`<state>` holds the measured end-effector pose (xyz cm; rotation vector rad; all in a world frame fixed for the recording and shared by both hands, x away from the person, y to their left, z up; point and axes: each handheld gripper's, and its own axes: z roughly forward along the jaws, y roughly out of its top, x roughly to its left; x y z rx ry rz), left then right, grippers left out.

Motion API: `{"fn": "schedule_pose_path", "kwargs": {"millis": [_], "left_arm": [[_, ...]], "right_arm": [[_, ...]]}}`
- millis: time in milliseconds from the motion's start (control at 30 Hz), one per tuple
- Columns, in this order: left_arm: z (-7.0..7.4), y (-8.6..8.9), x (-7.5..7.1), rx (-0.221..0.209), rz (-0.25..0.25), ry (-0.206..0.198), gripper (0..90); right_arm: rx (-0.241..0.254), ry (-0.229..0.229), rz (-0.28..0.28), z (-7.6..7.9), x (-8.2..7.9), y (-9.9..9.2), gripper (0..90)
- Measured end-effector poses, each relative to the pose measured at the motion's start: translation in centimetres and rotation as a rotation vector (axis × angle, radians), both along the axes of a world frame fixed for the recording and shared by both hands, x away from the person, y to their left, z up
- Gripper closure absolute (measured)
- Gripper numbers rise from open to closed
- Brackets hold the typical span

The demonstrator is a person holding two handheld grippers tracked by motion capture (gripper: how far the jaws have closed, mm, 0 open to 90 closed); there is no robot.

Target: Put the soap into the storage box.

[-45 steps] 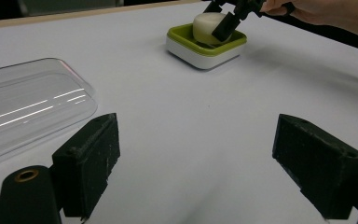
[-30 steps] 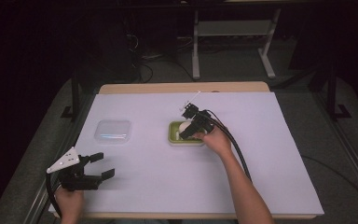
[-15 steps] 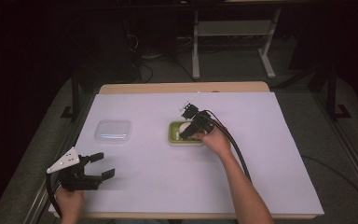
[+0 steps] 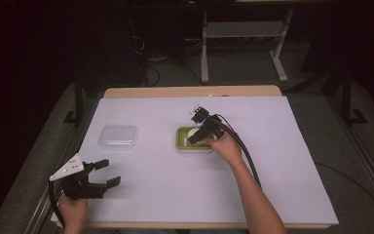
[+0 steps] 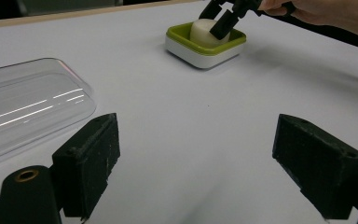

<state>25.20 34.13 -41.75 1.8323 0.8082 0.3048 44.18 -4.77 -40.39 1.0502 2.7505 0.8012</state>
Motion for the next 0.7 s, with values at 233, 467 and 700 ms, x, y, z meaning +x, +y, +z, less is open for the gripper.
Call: {"fn": "schedule_pose_path", "kwargs": {"millis": [233, 467, 700], "left_arm": [[-0.1, -0.1, 0.0, -0.002, 0.001, 0.001, 14.5], [-0.1, -0.1, 0.0, 0.005, 0.0, 0.001, 14.5], [-0.1, -0.2, 0.1, 0.011, -0.004, 0.001, 14.5]], "right_arm": [[0.039, -0.016, 0.0, 0.8, -0.6, -1.0, 27.0], [0.08, -0.012, -0.006, 1.4, -1.1, -2.2, 26.9], [0.105, -0.013, -0.005, 1.8, -1.8, -3.3, 27.0]]}}
